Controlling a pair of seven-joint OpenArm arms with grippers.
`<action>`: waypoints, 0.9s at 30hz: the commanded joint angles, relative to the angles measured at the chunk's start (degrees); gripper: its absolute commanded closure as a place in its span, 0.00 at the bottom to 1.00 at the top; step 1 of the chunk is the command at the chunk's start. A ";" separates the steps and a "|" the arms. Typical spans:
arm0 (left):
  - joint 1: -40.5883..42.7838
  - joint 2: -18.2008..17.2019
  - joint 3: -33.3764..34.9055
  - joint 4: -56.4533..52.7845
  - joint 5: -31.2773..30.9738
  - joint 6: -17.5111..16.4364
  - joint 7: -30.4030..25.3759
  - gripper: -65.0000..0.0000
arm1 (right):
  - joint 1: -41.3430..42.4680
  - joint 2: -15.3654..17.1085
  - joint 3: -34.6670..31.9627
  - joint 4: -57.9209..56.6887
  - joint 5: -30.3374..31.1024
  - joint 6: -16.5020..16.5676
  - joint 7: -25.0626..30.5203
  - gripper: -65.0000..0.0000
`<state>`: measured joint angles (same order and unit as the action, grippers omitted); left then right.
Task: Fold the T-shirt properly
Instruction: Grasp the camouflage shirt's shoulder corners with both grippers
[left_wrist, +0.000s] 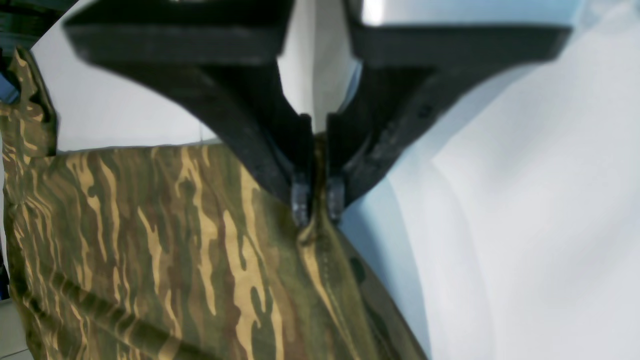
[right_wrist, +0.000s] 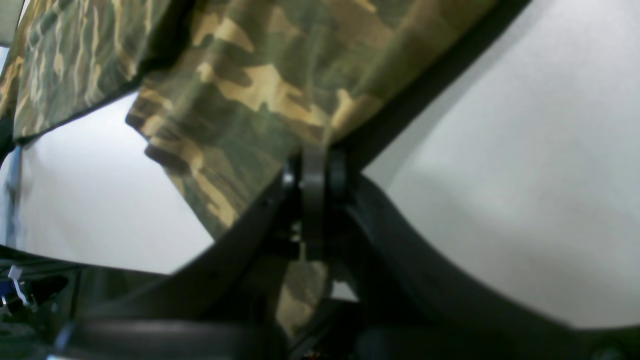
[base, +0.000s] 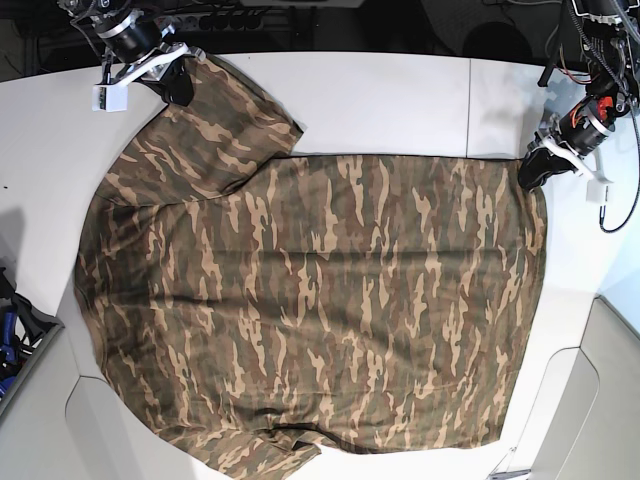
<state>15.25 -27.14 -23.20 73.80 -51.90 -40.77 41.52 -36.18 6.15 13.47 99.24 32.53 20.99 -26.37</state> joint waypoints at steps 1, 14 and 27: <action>0.17 -0.66 -0.02 0.17 1.53 0.77 1.18 1.00 | -0.33 0.17 0.07 0.59 -0.20 -0.04 0.46 1.00; 0.17 -0.68 -0.37 0.61 0.20 0.77 1.14 1.00 | -0.37 0.17 0.42 0.70 -0.17 0.15 0.31 1.00; 0.63 -1.60 -1.25 1.84 -6.82 0.77 6.12 1.00 | -0.39 0.17 4.76 0.72 4.13 5.01 -4.39 1.00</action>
<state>15.70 -27.77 -24.12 74.81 -58.54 -40.07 47.29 -36.21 6.15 17.89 99.24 36.01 25.34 -31.16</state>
